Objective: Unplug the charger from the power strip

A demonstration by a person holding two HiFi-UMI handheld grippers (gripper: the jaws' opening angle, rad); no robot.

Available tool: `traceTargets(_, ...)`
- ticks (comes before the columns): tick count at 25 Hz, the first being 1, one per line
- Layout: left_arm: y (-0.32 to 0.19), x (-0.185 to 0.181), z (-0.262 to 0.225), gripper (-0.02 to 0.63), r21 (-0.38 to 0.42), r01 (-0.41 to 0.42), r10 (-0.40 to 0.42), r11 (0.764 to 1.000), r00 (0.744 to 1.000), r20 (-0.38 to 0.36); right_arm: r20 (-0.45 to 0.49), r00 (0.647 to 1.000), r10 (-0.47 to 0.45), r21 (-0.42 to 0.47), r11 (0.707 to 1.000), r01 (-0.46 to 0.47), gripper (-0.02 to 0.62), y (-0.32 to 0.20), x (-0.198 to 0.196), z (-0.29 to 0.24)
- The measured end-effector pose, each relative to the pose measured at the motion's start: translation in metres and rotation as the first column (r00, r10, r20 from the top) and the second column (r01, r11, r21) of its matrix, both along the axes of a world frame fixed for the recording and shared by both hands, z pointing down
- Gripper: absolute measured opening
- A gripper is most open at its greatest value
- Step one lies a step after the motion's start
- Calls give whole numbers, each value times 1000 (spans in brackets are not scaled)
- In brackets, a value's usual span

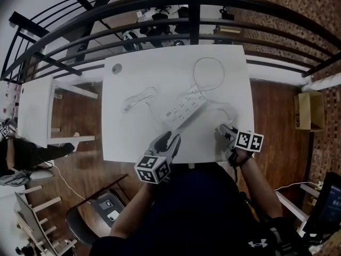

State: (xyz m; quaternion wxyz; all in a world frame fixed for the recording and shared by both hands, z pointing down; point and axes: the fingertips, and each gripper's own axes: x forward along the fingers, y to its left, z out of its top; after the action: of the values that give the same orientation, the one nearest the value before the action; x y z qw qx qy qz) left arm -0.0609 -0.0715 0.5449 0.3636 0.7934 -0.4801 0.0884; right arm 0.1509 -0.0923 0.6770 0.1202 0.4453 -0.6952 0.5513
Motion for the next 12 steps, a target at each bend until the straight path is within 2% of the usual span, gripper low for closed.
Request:
traceTargets(5, 1, 1, 1, 160, 0, -2, 2, 1000, 1000, -1, -144, 988, -57, 9, 998, 59, 211, 4, 5, 4)
traceTargets(12, -2, -1, 1, 160, 4, -8, 8, 1000, 1000, 23, -312, 945, -99, -14, 995, 100, 245, 10, 20, 11)
